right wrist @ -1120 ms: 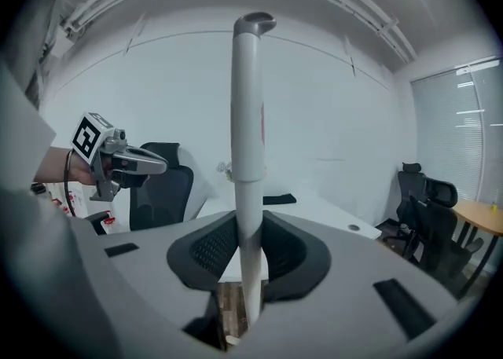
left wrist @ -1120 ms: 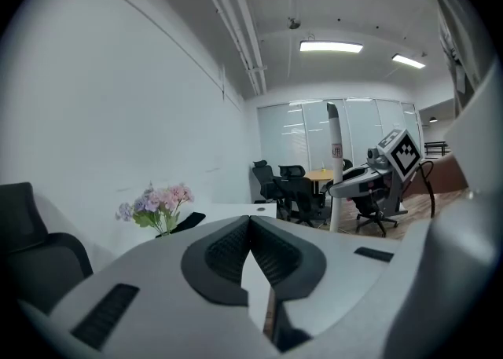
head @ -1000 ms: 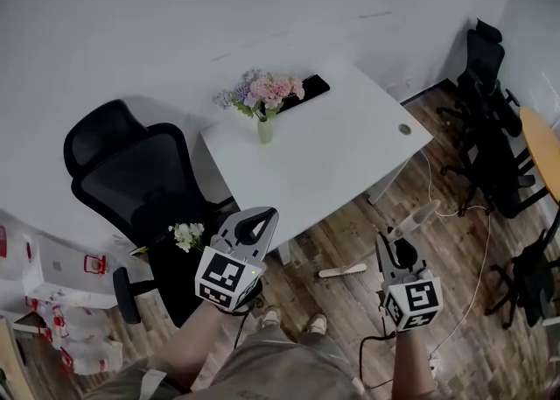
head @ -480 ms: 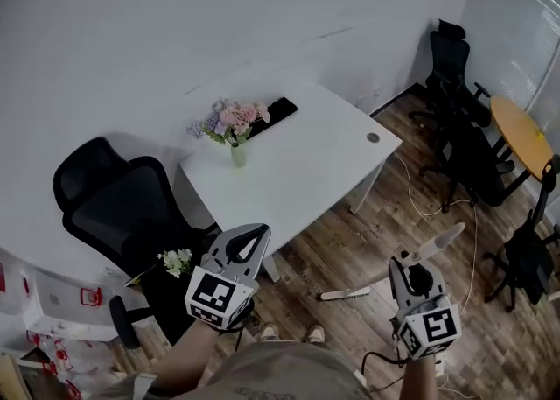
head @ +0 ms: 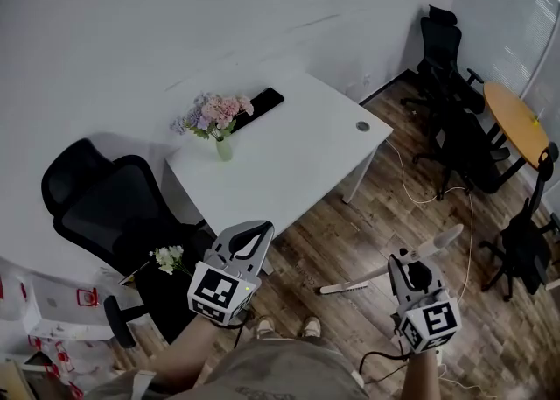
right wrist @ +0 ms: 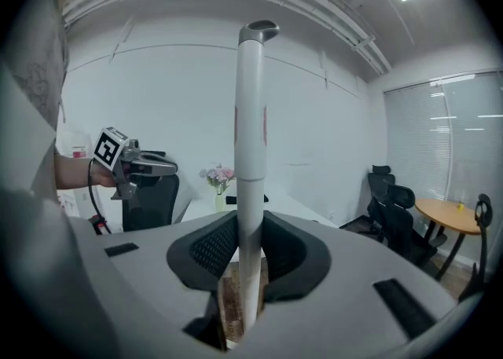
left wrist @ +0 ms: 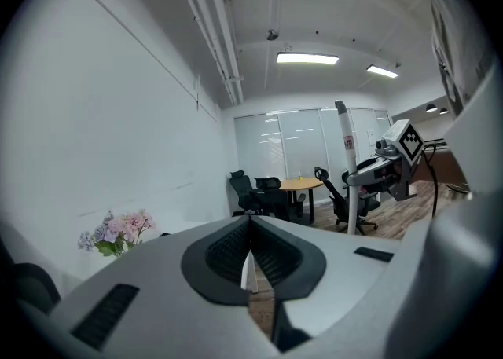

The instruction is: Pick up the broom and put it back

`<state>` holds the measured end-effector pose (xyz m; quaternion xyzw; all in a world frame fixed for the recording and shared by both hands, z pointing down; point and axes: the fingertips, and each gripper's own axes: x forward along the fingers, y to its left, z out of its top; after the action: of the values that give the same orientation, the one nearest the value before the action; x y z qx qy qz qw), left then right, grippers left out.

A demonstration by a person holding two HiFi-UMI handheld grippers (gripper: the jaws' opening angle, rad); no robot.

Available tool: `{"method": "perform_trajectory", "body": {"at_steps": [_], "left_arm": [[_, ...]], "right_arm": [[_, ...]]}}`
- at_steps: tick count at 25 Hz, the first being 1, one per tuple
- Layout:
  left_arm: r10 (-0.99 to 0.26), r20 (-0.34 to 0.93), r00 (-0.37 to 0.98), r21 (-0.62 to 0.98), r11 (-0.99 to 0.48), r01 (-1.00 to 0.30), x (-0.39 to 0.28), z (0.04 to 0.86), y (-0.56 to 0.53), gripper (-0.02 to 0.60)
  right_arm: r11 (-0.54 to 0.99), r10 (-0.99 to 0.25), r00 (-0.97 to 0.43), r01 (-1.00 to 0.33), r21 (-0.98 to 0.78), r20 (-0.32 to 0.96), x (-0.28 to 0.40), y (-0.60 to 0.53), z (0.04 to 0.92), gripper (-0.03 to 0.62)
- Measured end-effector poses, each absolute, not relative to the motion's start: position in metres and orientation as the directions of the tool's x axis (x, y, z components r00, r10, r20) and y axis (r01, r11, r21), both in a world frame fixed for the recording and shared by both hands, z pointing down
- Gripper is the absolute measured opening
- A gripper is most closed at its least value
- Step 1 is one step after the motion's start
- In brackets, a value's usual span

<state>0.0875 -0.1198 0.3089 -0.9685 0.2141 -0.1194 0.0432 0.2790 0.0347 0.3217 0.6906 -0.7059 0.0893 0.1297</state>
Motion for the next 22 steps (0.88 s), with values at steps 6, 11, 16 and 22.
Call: {"method": "perform_trajectory", "body": {"at_steps": [6,11,16,22], "left_arm": [[-0.444,0.259,0.858,-0.131,-0.896,-0.425,0.092,0.328,-0.128,0.015],[-0.483,0.297,0.824,-0.115,-0.874,-0.471,0.088,0.351,-0.138,0.015],[-0.512,0.354,0.782,-0.096,-0.852,-0.514,0.077,0.381,-0.144,0.015],[-0.548,0.411,0.728,-0.07,-0.816,-0.574,0.055,0.424,-0.152,0.015]], "right_arm": [[0.187,-0.929,-0.142,-0.977,0.104,0.341,0.275,0.008,0.335,0.104],[0.32,-0.878,-0.247,-0.94,0.119,0.409,0.268,-0.012,0.368,0.104],[0.39,-0.835,-0.294,-0.912,0.124,0.465,0.266,-0.033,0.413,0.104],[0.49,-0.77,-0.37,-0.865,0.11,0.52,0.238,-0.062,0.467,0.104]]}}
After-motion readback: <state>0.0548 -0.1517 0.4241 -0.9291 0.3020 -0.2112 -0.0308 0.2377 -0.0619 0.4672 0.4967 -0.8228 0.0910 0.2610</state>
